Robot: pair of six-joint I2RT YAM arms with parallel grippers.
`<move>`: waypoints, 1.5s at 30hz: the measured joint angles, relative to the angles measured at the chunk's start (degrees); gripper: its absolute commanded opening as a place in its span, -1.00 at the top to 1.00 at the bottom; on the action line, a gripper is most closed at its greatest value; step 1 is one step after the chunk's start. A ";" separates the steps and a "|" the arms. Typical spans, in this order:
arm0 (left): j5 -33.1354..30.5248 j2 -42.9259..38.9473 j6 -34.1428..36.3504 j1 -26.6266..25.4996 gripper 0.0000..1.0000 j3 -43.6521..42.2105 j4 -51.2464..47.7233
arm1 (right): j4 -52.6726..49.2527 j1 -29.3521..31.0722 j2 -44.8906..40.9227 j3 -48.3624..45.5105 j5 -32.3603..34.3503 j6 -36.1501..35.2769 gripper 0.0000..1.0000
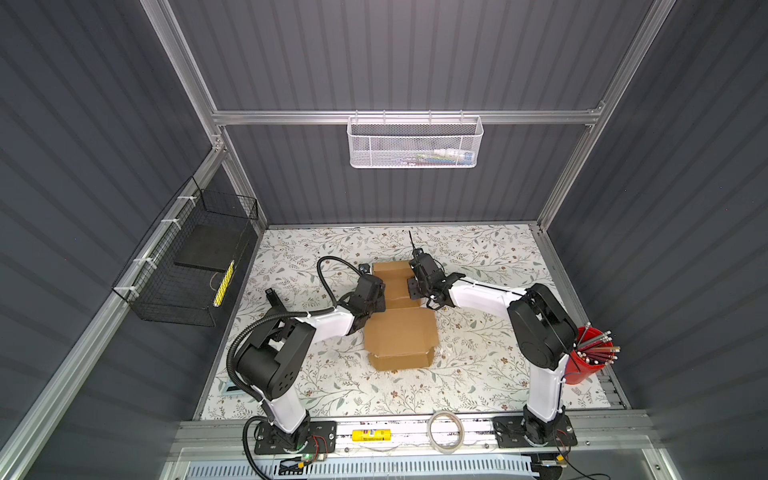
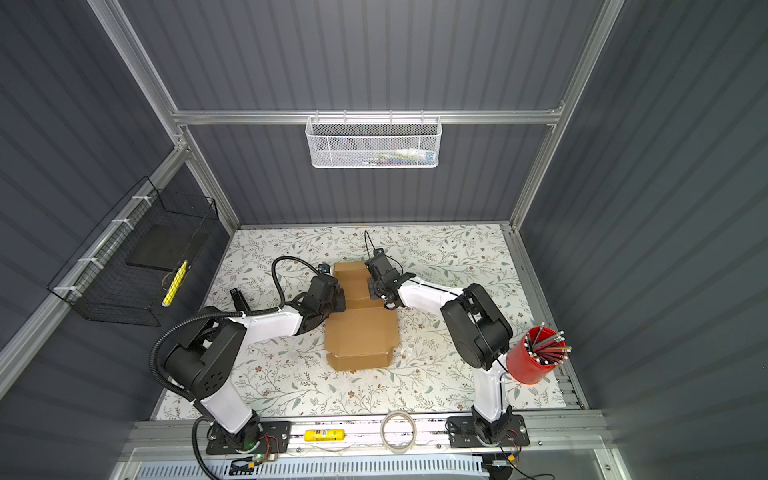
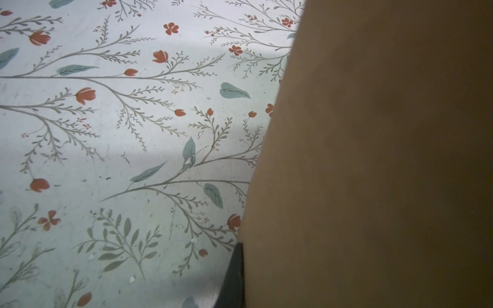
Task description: Fold the paper box
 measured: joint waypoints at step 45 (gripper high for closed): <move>-1.64 2.82 -0.79 -0.11 1.00 6.62 -7.80 | -8.00 0.61 -6.10 0.33 2.16 1.46 0.29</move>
